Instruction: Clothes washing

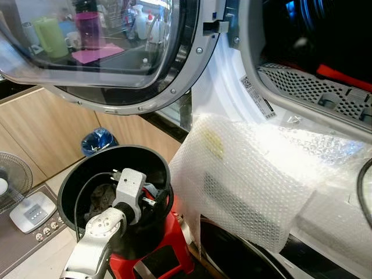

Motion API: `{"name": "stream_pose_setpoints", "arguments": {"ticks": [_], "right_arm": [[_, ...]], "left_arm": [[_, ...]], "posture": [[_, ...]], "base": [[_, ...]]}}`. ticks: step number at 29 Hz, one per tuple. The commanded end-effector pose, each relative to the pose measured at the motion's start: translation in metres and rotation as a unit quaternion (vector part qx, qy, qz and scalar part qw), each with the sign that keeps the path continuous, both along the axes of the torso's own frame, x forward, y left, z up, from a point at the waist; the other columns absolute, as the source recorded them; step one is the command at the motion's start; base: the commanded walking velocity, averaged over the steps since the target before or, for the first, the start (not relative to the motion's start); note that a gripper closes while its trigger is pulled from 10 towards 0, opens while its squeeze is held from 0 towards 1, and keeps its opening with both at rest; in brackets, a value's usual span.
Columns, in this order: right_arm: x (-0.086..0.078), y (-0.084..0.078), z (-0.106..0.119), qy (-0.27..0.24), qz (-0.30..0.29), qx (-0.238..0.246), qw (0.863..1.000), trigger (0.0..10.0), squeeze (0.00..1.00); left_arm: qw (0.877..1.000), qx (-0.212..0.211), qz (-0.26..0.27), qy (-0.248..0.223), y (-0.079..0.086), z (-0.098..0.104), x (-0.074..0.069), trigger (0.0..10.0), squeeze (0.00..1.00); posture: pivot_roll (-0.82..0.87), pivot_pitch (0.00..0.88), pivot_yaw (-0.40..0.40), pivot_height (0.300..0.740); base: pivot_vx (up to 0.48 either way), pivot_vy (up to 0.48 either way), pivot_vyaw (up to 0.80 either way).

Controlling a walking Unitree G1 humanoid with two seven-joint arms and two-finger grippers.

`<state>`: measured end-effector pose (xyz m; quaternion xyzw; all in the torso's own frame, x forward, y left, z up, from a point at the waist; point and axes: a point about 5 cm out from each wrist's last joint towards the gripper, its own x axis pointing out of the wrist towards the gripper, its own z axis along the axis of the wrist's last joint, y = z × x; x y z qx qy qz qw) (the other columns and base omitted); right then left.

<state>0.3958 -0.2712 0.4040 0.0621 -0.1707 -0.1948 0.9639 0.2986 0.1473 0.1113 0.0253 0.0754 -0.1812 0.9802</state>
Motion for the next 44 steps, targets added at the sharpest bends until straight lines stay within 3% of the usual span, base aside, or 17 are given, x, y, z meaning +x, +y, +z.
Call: {"name": "stream_pose_setpoints", "arguments": {"ticks": [1, 2, 8, 10, 12, 15, 16, 18, 22, 27, 29, 33, 38, 44], "right_arm": [[0.003, -0.008, -0.023, 0.051, -0.018, 0.013, 0.998, 10.0, 0.69], [0.002, -0.011, -0.023, 0.047, -0.023, 0.018, 0.998, 10.0, 1.0], [-0.01, -0.031, -0.01, 0.025, -0.068, 0.003, 0.997, 10.0, 1.0], [-0.024, -0.053, -0.002, 0.013, -0.127, -0.002, 0.992, 10.0, 1.0], [-0.031, -0.064, 0.004, 0.001, -0.152, 0.003, 0.988, 10.0, 1.0], [-0.036, -0.068, 0.011, -0.011, -0.152, -0.001, 0.988, 10.0, 1.0], [-0.028, -0.056, 0.009, 0.001, -0.099, -0.012, 0.995, 10.0, 1.0], [-0.019, -0.042, 0.002, 0.012, -0.051, -0.004, 0.999, 10.0, 1.0], [-0.022, -0.034, 0.008, -0.024, -0.002, 0.053, 0.998, 10.0, 1.0], [-0.039, -0.036, 0.01, -0.026, -0.051, -0.007, 0.998, 10.0, 1.0], [-0.057, -0.046, 0.005, -0.024, -0.09, -0.003, 0.996, 10.0, 1.0], [-0.068, -0.05, 0.003, -0.028, -0.104, 0.004, 0.994, 10.0, 1.0], [-0.082, -0.021, -0.006, -0.015, -0.038, -0.005, 0.999, 10.0, 1.0], [-0.086, -0.013, -0.006, -0.04, 0.004, 0.016, 0.999, 10.0, 1.0]], "left_arm": [[1.0, 0.017, -0.002, -0.002, 0.003, 0.001, -0.001, 10.0, 0.0], [1.0, 0.018, -0.001, -0.002, 0.003, 0.001, -0.001, 10.0, 0.0], [1.0, 0.018, -0.003, 0.002, 0.003, -0.001, -0.002, 10.0, 0.0], [1.0, 0.018, -0.007, 0.005, 0.002, -0.002, -0.003, 10.0, 0.0], [1.0, 0.018, -0.01, 0.007, 0.001, -0.002, -0.003, 10.0, 0.0], [1.0, 0.019, -0.011, 0.008, 0.001, -0.003, -0.003, 10.0, 0.0], [1.0, 0.019, -0.013, 0.009, 0.001, -0.003, -0.003, 10.0, 0.0], [1.0, 0.02, -0.015, 0.01, 0.0, -0.003, -0.002, 10.0, 0.0], [1.0, 0.019, -0.016, 0.01, 0.0, -0.003, -0.003, 10.0, 0.0], [1.0, 0.018, -0.017, 0.013, 0.0, -0.003, -0.004, 10.0, 0.0], [1.0, 0.02, -0.019, 0.015, 0.001, -0.004, -0.005, 10.0, 0.0], [0.999, 0.021, -0.02, 0.016, 0.002, -0.004, -0.005, 10.0, 0.0], [0.999, 0.021, -0.023, 0.019, 0.0, -0.005, -0.005, 10.0, 0.0], [0.999, 0.019, -0.024, 0.02, 0.0, -0.005, -0.005, 10.0, 0.0]], "posture": [[-0.04, 0.067, 0.052, 0.74], [-0.04, 0.067, 0.052, 0.74], [-0.05, 0.069, 0.055, 0.74], [-0.05, 0.071, 0.059, 0.74], [-0.06, 0.071, 0.06, 0.74], [-0.06, 0.073, 0.061, 0.74], [-0.07, 0.075, 0.065, 0.74], [-0.07, 0.075, 0.065, 0.74], [-0.07, 0.08, 0.072, 0.74], [-0.07, 0.085, 0.074, 0.74], [-0.08, 0.092, 0.077, 0.74], [-0.08, 0.092, 0.077, 0.74], [-0.08, 0.095, 0.079, 0.74], [-0.09, 0.099, 0.078, 0.74]], "base": [[0.0, 0.0, 0.0], [0.0, 0.0, 0.0], [0.0, 0.0, 0.0], [0.0, 0.0, 0.0], [0.0, 0.0, 0.0], [0.0, 0.0, 0.0], [0.0, 0.0, 0.0], [0.0, 0.0, 0.0], [0.0, 0.0, 0.0], [0.0, 0.0, 0.0], [0.0, 0.0, 0.0], [0.0, 0.0, 0.0], [0.0, 0.0, 0.0], [0.0, 0.0, 0.0]]}}
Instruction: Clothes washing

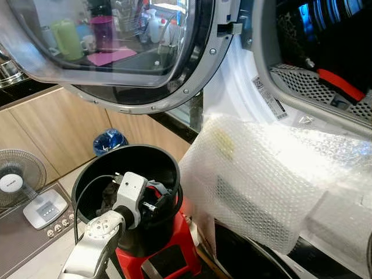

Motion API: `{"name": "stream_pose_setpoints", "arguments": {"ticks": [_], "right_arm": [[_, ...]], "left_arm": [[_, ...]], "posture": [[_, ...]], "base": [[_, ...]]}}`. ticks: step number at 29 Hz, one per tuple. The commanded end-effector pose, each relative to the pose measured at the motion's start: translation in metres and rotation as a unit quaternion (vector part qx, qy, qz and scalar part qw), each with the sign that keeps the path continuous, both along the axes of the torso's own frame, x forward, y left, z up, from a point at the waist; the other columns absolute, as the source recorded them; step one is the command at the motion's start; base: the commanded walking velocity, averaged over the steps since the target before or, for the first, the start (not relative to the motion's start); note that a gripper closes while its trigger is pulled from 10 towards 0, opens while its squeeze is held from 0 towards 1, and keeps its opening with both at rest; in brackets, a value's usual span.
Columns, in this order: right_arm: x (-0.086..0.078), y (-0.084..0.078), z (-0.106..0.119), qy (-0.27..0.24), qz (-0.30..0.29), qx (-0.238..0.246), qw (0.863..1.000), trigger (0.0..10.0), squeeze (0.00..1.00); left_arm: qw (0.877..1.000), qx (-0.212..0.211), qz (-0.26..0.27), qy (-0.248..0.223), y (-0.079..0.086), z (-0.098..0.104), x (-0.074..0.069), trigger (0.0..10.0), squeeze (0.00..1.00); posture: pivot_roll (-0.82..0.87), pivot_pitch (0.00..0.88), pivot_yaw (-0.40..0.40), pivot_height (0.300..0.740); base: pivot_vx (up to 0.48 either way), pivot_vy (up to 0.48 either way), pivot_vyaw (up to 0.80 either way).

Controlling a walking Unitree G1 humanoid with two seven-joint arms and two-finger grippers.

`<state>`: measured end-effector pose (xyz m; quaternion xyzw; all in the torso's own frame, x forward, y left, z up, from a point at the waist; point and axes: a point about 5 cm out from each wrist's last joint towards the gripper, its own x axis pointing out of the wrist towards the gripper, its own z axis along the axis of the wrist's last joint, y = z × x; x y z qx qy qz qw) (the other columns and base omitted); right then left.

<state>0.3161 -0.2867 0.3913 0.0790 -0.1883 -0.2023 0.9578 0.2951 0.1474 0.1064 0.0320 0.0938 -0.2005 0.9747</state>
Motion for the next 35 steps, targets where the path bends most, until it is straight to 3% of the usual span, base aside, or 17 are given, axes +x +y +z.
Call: {"name": "stream_pose_setpoints", "arguments": {"ticks": [1, 8, 13, 14, 16, 17, 20, 24, 28, 30, 34, 35], "right_arm": [[-0.005, 0.007, 0.009, -0.025, 0.035, 0.005, 0.999, 10.0, 1.0], [0.001, 0.021, 0.025, -0.046, 0.043, 0.006, 0.998, 10.0, 1.0], [0.024, 0.024, 0.045, -0.073, 0.015, 0.009, 0.997, 10.0, 1.0], [0.037, 0.029, 0.051, -0.069, -0.004, -0.001, 0.998, 10.0, 1.0], [0.037, 0.029, 0.051, -0.069, -0.004, -0.001, 0.998, 10.0, 1.0], [0.044, 0.032, 0.056, -0.067, -0.037, -0.022, 0.997, 10.0, 1.0], [0.054, 0.033, 0.05, -0.04, -0.079, -0.036, 0.995, 10.0, 1.0], [0.061, 0.042, 0.021, 0.009, -0.013, -0.041, 0.999, 10.0, 1.0], [0.045, 0.037, 0.02, -0.01, 0.0, -0.026, 1.0, 10.0, 1.0], [0.024, 0.031, 0.036, -0.041, 0.003, -0.019, 0.999, 10.0, 1.0], [0.004, 0.035, 0.048, -0.062, 0.027, 0.0, 0.998, 10.0, 0.98], [-0.003, 0.042, 0.048, -0.061, 0.06, 0.0, 0.996, 10.0, 0.0]], "left_arm": [[1.0, 0.01, -0.005, 0.003, -0.001, 0.0, -0.001, 10.0, 0.0], [1.0, 0.008, -0.001, 0.002, -0.001, 0.0, -0.001, 10.0, 0.0], [1.0, 0.008, 0.0, -0.001, -0.001, 0.001, 0.002, 10.0, 0.0], [1.0, 0.008, -0.001, -0.002, -0.002, 0.002, 0.003, 10.0, 0.0], [1.0, 0.008, -0.001, -0.002, -0.002, 0.002, 0.003, 10.0, 0.0], [1.0, 0.007, -0.001, -0.003, -0.003, 0.003, 0.004, 10.0, 0.0], [1.0, 0.006, 0.0, -0.005, -0.004, 0.003, 0.004, 10.0, 0.0], [1.0, 0.003, 0.001, 0.002, -0.003, 0.0, 0.0, 10.0, 0.0], [1.0, 0.006, -0.002, 0.005, -0.004, -0.001, -0.001, 10.0, 0.0], [1.0, 0.004, -0.003, 0.007, -0.004, -0.002, 0.001, 10.0, 0.0], [1.0, 0.0, -0.001, 0.01, -0.005, -0.002, 0.003, 10.0, 0.0], [1.0, -0.001, -0.002, 0.01, -0.006, -0.003, 0.003, 10.0, 0.0]], "posture": [[-0.09, 0.098, 0.077, 0.74], [-0.08, 0.093, 0.072, 0.74], [-0.09, 0.09, 0.076, 0.74], [-0.09, 0.083, 0.079, 0.74], [-0.09, 0.083, 0.079, 0.74], [-0.09, 0.078, 0.075, 0.74], [-0.08, 0.083, 0.068, 0.74], [-0.09, 0.092, 0.071, 0.74], [-0.09, 0.097, 0.074, 0.74], [-0.11, 0.101, 0.072, 0.74], [-0.12, 0.103, 0.071, 0.74], [-0.12, 0.107, 0.066, 0.74]], "base": [[0.0, 0.0, 0.0], [0.0, 0.0, 0.0], [0.0, 0.0, 0.0], [0.0, 0.0, 0.0], [0.0, 0.0, 0.0], [0.0, 0.0, 0.0], [0.0, 0.0, 0.0], [0.0, 0.0, 0.0], [0.0, 0.0, 0.0], [0.0, 0.0, 0.0], [0.0, 0.0, 0.0], [0.0, 0.0, 0.0]]}}
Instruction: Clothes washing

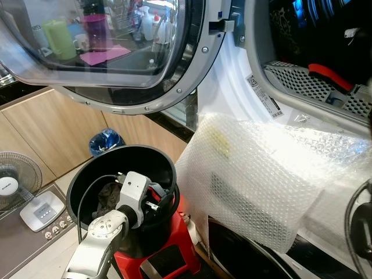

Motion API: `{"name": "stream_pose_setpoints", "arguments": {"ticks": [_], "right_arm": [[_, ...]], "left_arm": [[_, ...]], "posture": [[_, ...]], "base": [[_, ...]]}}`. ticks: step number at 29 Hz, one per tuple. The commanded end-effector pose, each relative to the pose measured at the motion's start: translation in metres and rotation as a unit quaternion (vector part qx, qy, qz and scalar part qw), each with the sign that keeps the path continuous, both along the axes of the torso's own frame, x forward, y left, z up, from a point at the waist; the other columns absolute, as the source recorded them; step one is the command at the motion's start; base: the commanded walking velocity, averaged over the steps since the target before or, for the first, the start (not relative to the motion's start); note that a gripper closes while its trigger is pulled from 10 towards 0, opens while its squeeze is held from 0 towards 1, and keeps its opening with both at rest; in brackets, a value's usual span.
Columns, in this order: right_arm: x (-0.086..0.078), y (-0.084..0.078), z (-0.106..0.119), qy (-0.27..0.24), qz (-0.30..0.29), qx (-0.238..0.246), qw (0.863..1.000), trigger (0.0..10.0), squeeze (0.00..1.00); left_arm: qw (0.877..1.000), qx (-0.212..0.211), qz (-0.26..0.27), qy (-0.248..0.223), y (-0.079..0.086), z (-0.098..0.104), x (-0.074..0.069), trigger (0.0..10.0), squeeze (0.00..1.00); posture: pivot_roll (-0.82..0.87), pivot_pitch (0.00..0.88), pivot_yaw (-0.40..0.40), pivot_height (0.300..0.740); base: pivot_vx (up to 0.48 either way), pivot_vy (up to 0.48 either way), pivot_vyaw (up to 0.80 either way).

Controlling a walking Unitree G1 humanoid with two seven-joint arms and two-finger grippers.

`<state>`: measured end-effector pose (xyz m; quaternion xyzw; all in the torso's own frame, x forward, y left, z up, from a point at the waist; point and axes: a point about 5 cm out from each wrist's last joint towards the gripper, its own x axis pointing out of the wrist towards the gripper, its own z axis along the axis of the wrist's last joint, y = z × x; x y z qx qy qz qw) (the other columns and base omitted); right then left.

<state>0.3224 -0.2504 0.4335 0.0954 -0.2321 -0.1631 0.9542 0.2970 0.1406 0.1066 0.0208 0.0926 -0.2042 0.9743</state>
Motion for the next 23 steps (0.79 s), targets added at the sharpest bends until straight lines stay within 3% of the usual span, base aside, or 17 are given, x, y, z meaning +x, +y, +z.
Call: {"name": "stream_pose_setpoints", "arguments": {"ticks": [1, 5, 7, 8, 9, 14, 19, 23], "right_arm": [[-0.013, 0.009, 0.004, -0.01, 0.036, -0.004, 0.999, 10.0, 0.0], [-0.024, 0.023, -0.008, 0.022, 0.087, -0.036, 0.995, 10.0, 0.0], [-0.028, 0.021, -0.025, 0.074, 0.079, -0.069, 0.992, 10.0, 0.0], [-0.028, 0.021, -0.025, 0.074, 0.079, -0.069, 0.992, 10.0, 0.0], [-0.031, 0.013, -0.033, 0.1, 0.062, -0.08, 0.99, 10.0, 0.0], [-0.041, -0.001, -0.041, 0.135, 0.034, -0.103, 0.985, 10.0, 0.0], [-0.051, -0.032, -0.046, 0.158, -0.086, -0.129, 0.975, 10.0, 0.0], [-0.044, -0.031, -0.049, 0.141, -0.054, -0.109, 0.982, 10.0, 0.0]], "left_arm": [[1.0, 0.011, 0.0, 0.009, 0.0, -0.003, 0.0, 10.0, 0.0], [1.0, 0.012, 0.0, 0.013, 0.001, -0.005, -0.001, 10.0, 0.0], [1.0, 0.012, -0.002, 0.015, 0.0, -0.006, -0.002, 10.0, 0.0], [1.0, 0.012, -0.002, 0.015, 0.0, -0.006, -0.002, 10.0, 0.0], [1.0, 0.012, -0.002, 0.015, 0.0, -0.006, -0.001, 10.0, 0.0], [1.0, 0.011, 0.0, 0.014, 0.001, -0.006, 0.0, 10.0, 0.0], [1.0, 0.01, 0.001, 0.016, 0.001, -0.007, -0.001, 10.0, 0.0], [1.0, 0.01, 0.0, 0.015, 0.0, -0.007, -0.001, 10.0, 0.0]], "posture": [[-0.12, 0.107, 0.066, 0.74], [-0.13, 0.113, 0.066, 0.74], [-0.14, 0.112, 0.064, 0.74], [-0.14, 0.112, 0.064, 0.74], [-0.14, 0.112, 0.062, 0.74], [-0.14, 0.111, 0.061, 0.74], [-0.14, 0.109, 0.058, 0.74], [-0.14, 0.109, 0.059, 0.74]], "base": [[0.0, 0.0, 0.0], [0.0, 0.0, 0.0], [0.0, 0.0, 0.0], [0.0, 0.0, 0.0], [0.0, 0.0, 0.0], [0.0, 0.0, 0.0], [0.0, 0.0, 0.0], [0.0, 0.0, 0.0]]}}
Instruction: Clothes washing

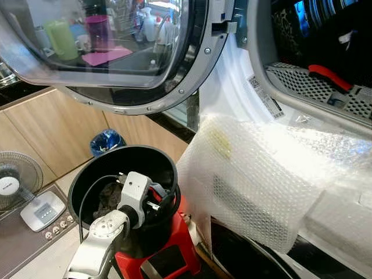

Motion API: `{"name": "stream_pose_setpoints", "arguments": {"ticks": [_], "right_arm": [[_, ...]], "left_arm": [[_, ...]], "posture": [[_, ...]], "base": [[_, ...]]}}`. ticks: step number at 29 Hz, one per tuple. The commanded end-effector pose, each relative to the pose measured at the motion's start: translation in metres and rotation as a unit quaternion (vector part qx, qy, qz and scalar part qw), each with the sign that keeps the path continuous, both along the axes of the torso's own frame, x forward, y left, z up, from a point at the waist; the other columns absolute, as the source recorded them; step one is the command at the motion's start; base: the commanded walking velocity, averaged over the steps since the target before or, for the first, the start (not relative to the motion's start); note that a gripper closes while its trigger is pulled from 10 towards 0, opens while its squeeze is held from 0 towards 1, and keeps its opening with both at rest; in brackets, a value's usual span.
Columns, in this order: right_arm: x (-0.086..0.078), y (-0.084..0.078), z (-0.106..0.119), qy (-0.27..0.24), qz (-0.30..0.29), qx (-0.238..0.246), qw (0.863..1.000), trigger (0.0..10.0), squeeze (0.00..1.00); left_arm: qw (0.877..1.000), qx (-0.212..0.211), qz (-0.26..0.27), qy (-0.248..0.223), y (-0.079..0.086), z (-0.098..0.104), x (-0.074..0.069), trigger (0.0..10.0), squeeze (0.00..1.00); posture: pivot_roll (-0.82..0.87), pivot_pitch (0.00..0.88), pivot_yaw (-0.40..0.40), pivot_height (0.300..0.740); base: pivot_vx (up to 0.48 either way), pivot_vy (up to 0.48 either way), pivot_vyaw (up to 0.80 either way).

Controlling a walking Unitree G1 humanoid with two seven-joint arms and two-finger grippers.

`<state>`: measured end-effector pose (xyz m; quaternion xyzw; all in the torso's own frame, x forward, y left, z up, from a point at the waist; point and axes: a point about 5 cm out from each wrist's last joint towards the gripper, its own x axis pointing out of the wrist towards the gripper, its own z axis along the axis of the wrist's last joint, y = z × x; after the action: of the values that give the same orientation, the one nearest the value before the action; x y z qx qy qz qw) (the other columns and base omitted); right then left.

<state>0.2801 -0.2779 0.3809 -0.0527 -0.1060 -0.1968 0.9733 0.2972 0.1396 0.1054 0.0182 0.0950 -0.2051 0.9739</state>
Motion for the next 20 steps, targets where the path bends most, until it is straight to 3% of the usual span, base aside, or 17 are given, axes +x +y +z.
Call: {"name": "stream_pose_setpoints", "arguments": {"ticks": [1, 3, 4, 7, 9, 11, 15, 20], "right_arm": [[0.003, -0.002, 0.003, -0.017, 0.004, 0.02, 1.0, 10.0, 0.0], [0.007, -0.001, 0.002, -0.02, 0.007, 0.03, 0.999, 10.0, 0.0], [0.019, -0.005, 0.006, -0.041, -0.013, 0.062, 0.997, 10.0, 0.0], [0.039, -0.008, 0.02, -0.075, -0.048, 0.086, 0.992, 10.0, 0.0], [0.042, -0.008, 0.023, -0.082, -0.049, 0.091, 0.991, 10.0, 0.0], [0.062, 0.002, 0.034, -0.102, -0.038, 0.119, 0.987, 10.0, 0.0], [0.088, 0.017, 0.04, -0.093, -0.046, 0.113, 0.988, 10.0, 0.0], [0.105, 0.025, 0.035, -0.069, -0.059, 0.092, 0.992, 10.0, 0.0]], "left_arm": [[1.0, 0.012, 0.001, 0.012, 0.001, -0.005, -0.001, 10.0, 0.0], [1.0, 0.012, 0.001, 0.011, 0.001, -0.005, 0.0, 10.0, 0.0], [1.0, 0.011, 0.002, 0.009, 0.0, -0.004, 0.0, 10.0, 0.0], [1.0, 0.011, 0.004, 0.009, 0.001, -0.004, 0.001, 10.0, 0.0], [1.0, 0.011, 0.004, 0.009, 0.001, -0.004, 0.001, 10.0, 0.0], [1.0, 0.012, 0.006, 0.009, 0.001, -0.004, 0.001, 10.0, 0.0], [1.0, 0.014, 0.011, 0.008, 0.003, -0.003, 0.003, 10.0, 0.0], [1.0, 0.016, 0.015, 0.008, 0.005, -0.003, 0.003, 10.0, 0.0]], "posture": [[-0.14, 0.106, 0.058, 0.74], [-0.14, 0.106, 0.058, 0.74], [-0.13, 0.103, 0.059, 0.74], [-0.13, 0.104, 0.063, 0.74], [-0.13, 0.104, 0.063, 0.74], [-0.13, 0.098, 0.065, 0.74], [-0.12, 0.094, 0.068, 0.74], [-0.11, 0.091, 0.059, 0.74]], "base": [[0.0, 0.0, 0.0], [0.0, 0.0, 0.0], [0.0, 0.0, 0.0], [0.0, 0.0, 0.0], [0.0, 0.0, 0.0], [0.0, 0.0, 0.0], [0.0, 0.0, 0.0], [0.0, 0.0, 0.0]]}}
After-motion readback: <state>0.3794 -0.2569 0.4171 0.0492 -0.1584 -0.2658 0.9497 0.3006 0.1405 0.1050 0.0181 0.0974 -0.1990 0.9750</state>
